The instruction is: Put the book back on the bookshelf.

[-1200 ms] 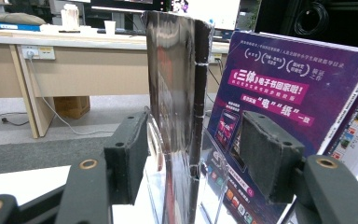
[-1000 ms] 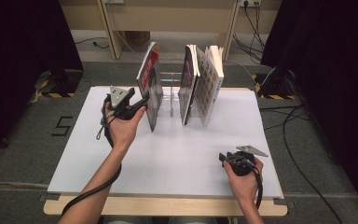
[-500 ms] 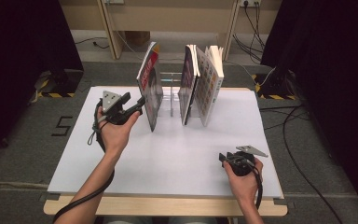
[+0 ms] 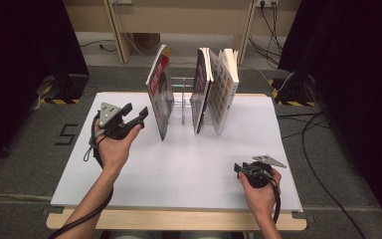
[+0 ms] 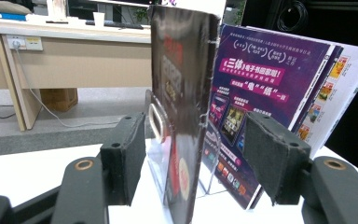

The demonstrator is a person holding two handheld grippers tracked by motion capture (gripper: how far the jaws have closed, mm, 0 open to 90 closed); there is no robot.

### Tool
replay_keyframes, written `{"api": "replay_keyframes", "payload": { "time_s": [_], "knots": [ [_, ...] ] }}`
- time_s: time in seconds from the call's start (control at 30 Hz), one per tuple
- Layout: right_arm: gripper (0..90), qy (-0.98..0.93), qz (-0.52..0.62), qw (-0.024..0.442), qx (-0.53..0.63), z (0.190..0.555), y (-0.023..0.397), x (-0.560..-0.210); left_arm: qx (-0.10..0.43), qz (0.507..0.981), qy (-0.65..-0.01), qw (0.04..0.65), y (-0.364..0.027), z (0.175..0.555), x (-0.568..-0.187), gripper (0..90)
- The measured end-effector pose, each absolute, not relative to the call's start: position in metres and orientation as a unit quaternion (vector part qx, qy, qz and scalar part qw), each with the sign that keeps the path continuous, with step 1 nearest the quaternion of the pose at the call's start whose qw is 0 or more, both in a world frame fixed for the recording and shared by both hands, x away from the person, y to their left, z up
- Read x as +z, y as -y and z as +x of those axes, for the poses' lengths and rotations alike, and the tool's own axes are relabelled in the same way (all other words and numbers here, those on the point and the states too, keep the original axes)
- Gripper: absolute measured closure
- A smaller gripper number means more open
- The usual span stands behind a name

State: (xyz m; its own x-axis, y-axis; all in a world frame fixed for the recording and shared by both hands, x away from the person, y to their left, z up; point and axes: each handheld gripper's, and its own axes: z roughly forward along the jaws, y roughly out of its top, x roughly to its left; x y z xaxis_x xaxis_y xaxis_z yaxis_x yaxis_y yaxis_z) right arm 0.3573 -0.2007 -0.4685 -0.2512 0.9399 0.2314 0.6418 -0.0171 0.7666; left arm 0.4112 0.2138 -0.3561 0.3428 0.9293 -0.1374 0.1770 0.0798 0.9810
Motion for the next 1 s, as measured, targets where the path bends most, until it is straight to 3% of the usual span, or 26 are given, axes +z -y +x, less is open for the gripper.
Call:
{"api": "replay_keyframes", "payload": {
  "time_s": [1.0],
  "knots": [
    [62.4, -0.677, 0.585, 0.184, 0.408, 0.356, 0.198, -0.468, 0.327, 0.607, -0.478, 0.544, -0.25, 0.383, -0.383, 38.2]
  ]
}}
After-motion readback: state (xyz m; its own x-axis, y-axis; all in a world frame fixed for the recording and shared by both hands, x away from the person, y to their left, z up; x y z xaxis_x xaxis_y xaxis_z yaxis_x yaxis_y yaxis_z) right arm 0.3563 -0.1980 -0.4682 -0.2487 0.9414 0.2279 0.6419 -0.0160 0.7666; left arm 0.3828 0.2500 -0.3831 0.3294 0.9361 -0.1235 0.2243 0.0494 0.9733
